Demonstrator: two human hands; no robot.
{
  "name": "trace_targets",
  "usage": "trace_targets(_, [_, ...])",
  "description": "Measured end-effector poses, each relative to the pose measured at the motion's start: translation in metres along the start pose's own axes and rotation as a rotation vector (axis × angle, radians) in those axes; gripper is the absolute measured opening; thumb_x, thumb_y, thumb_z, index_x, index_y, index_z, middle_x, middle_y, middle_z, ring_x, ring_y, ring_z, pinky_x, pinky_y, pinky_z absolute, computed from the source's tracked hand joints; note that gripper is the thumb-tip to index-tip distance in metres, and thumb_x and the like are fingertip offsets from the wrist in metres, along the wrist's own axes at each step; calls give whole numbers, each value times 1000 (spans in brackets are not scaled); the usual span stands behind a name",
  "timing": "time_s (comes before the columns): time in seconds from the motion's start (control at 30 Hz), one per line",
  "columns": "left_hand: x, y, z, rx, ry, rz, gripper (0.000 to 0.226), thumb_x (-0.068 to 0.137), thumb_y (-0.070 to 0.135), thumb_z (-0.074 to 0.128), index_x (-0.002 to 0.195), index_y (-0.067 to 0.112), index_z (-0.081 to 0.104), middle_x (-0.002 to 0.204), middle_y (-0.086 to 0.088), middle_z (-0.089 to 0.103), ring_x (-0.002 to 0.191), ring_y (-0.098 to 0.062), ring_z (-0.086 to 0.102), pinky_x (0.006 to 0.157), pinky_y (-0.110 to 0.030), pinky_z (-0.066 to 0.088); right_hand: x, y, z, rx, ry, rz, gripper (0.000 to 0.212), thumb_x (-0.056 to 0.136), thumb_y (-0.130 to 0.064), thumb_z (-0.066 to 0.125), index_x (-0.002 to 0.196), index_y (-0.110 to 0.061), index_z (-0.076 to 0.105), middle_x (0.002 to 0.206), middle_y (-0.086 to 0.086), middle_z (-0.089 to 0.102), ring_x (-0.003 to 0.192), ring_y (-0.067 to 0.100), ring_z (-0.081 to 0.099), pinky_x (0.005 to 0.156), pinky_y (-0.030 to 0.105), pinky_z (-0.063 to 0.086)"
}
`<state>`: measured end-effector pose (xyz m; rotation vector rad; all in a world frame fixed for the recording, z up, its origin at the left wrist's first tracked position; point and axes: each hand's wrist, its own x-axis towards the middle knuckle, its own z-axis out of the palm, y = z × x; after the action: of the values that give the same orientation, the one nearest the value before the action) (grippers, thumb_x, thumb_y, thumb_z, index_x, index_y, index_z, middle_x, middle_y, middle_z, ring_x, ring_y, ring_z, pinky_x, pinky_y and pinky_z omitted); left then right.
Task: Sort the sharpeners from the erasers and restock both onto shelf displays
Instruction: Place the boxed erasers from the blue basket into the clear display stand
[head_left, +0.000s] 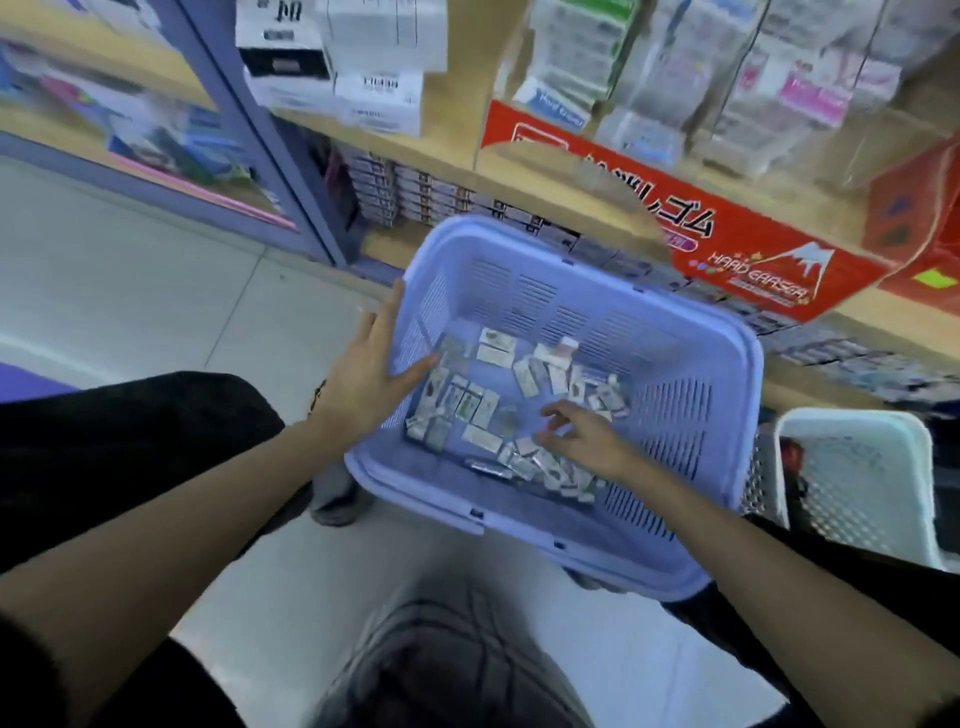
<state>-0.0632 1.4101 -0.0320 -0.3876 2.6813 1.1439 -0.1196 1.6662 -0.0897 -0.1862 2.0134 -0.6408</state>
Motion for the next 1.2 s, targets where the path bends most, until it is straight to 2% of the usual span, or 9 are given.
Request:
trace_targets(0.1, [2, -5, 8, -53, 116, -49, 66, 97, 30, 51, 151, 26, 13, 153, -3, 31, 116, -36, 50, 84, -51, 46, 41, 8, 41, -20, -73, 24, 66, 92, -32, 59, 146, -9, 28, 151, 11, 27, 133, 30, 36, 108, 40, 33])
trace_targets(0.23, [7, -12, 11, -86, 147, -44, 61, 98, 32, 49, 149, 34, 16, 152, 6, 34, 119, -29, 51, 82, -38, 44, 94, -8, 73, -124, 37, -102, 69, 92, -33, 60, 148, -12, 25, 154, 12, 19, 140, 29, 21, 110, 38, 24])
trace_targets(0.37, [8, -15, 15, -117, 188, -68, 57, 97, 32, 48, 148, 35, 22, 144, 7, 44, 124, -20, 50, 88, -31, 41, 134, -15, 82, -374, 115, -169, 86, 90, -38, 60, 151, -12, 5, 158, 11, 4, 144, 28, 6, 114, 42, 15])
trace_targets(0.53, [8, -14, 15, -163, 209, -88, 54, 96, 31, 48, 146, 34, 27, 136, 11, 48, 119, -10, 50, 89, -27, 41, 149, -10, 103, -610, 243, -112, 88, 89, -35, 62, 151, -16, 3, 154, 11, 13, 139, 31, 17, 104, 50, 29])
trace_targets(0.63, [8, -14, 16, -184, 203, -101, 53, 96, 36, 47, 145, 38, 27, 132, 20, 43, 113, 1, 44, 90, -23, 38, 151, -11, 114, -678, 319, -80, 87, 79, -35, 73, 148, -13, 25, 141, 11, 40, 125, 31, 41, 91, 47, 43])
trace_targets(0.77, [8, -12, 15, -182, 201, -107, 53, 94, 39, 45, 144, 39, 26, 131, 25, 38, 112, 2, 42, 92, -22, 36, 150, -8, 113, -601, 407, -161, 71, 65, -27, 84, 128, -14, 54, 120, 11, 58, 105, 33, 56, 74, 45, 49])
trace_targets(0.9, [6, -9, 14, -183, 192, -130, 54, 94, 41, 44, 145, 39, 26, 129, 25, 39, 107, 6, 42, 87, -18, 36, 143, -10, 102, -487, 357, -269, 54, 86, -24, 65, 136, -16, 46, 137, 8, 45, 123, 32, 39, 89, 45, 43])
trace_targets(1.07, [7, -9, 11, -164, 172, -93, 55, 96, 39, 43, 147, 37, 22, 141, 9, 45, 116, -9, 49, 91, -29, 43, 105, -18, 73, -251, 425, -367, 56, 85, -22, 68, 136, -13, 47, 136, 2, 48, 121, 25, 38, 88, 37, 47])
trace_targets(1.2, [3, -7, 7, -72, 119, -70, 58, 98, 39, 41, 149, 36, 14, 147, 0, 38, 126, -23, 45, 96, -39, 41, 53, -37, 41, -179, 451, -407, 62, 85, -25, 68, 139, -14, 41, 138, 1, 46, 124, 20, 35, 94, 31, 39])
